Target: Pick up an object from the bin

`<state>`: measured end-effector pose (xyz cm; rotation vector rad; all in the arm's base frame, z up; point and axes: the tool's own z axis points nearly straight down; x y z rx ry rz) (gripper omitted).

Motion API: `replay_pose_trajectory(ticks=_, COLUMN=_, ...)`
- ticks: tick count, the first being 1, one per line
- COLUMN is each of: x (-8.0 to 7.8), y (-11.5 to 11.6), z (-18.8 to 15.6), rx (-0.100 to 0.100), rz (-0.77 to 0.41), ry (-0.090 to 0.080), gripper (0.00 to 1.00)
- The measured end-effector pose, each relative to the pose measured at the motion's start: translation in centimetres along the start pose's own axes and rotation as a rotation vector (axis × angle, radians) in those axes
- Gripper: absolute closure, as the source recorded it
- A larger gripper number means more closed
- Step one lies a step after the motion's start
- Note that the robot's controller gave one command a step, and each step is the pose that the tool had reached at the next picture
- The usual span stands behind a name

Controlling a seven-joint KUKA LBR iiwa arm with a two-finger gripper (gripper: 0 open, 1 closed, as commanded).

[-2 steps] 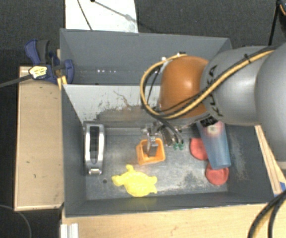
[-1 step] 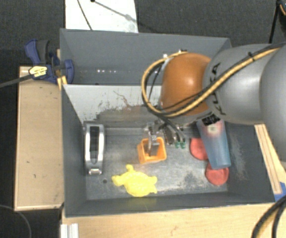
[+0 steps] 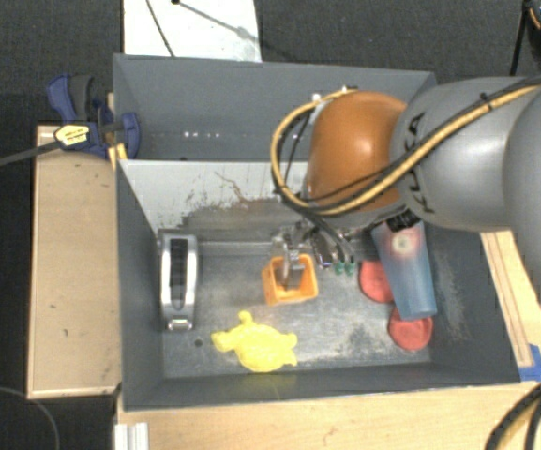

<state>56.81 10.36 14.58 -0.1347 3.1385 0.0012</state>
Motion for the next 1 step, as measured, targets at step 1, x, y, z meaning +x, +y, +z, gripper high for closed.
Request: replay_pose_trajectory(ticks=1, x=-0.06, y=0.0, z=-1.34, rx=0.0, rz=0.0, ry=-0.002, gripper=1.0)
